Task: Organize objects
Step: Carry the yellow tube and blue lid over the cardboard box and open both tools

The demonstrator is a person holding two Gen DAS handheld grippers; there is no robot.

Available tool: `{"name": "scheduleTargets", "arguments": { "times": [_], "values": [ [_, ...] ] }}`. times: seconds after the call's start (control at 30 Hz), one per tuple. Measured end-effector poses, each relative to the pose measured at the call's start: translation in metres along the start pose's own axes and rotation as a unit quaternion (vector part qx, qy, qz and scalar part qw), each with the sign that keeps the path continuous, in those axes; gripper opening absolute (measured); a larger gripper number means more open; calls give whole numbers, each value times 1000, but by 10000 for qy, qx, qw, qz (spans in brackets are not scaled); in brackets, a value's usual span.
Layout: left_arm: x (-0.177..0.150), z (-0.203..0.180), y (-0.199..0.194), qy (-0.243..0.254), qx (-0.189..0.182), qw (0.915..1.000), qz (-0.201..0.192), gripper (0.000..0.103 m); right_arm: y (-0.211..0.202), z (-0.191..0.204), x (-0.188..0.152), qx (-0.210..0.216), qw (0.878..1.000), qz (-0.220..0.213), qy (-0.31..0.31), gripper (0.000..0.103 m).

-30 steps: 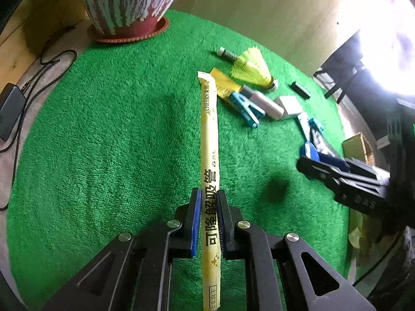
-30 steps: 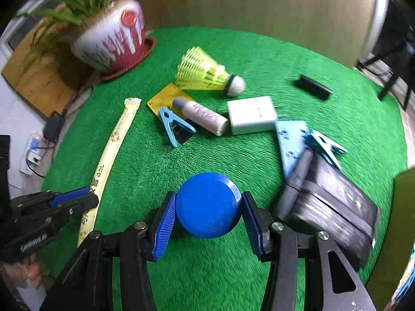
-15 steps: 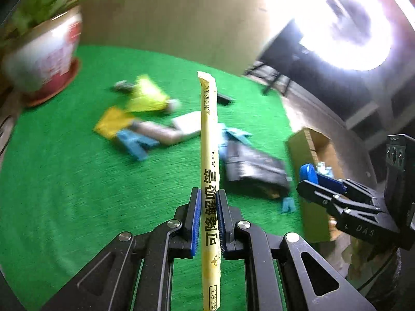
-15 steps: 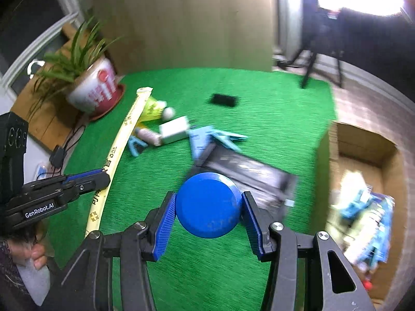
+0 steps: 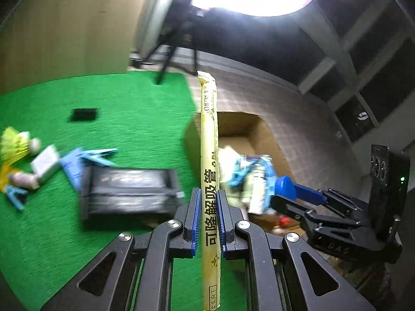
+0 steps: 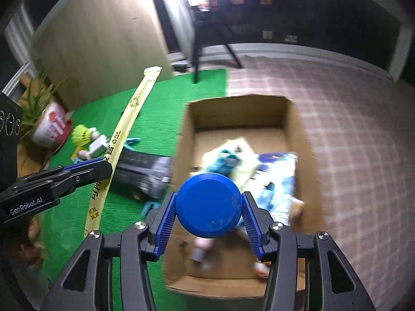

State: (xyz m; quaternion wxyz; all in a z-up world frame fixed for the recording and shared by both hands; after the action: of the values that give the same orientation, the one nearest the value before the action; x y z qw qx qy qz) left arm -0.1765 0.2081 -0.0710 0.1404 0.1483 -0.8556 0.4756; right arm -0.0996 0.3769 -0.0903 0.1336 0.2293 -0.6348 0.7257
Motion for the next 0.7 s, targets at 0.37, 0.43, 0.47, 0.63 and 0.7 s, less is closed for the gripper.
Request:
{"name": "scheduleTargets", "arguments": {
  "times": [0.37,0.43,0.47,0.63,0.7],
  "values": [
    [4,-64,53,178,-274,9989,323,12,3,-44,-20,-133,9992,120,355,46],
    [5,-67,59,177,-277,9988,360,12,4,-47,-21,-139,9991,140,381,46],
    [6,-68,62,177,-277,9988,375,12,4,-48,-22,-151,9989,142,418,46],
    [8,-69,73,172,-270,9986,430,12,5,-53,-23,-149,9989,167,420,46],
    [8,-69,75,186,-259,9985,439,14,5,-52,-22,-153,9990,178,390,47]
  ]
}}
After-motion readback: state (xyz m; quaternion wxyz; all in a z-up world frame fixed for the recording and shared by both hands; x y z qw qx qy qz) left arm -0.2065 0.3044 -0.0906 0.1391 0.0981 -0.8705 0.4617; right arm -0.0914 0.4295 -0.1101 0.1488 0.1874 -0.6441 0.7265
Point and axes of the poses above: each gripper's, at about its wrist camera, not at the fingertips, and y roughly the way its jaws point, z to its left, x to its top, the point moved 1 cm from there along y, roughly the way its jaws point, and after that the axes turned 11 degrees about -y, right-handed, at the moved point
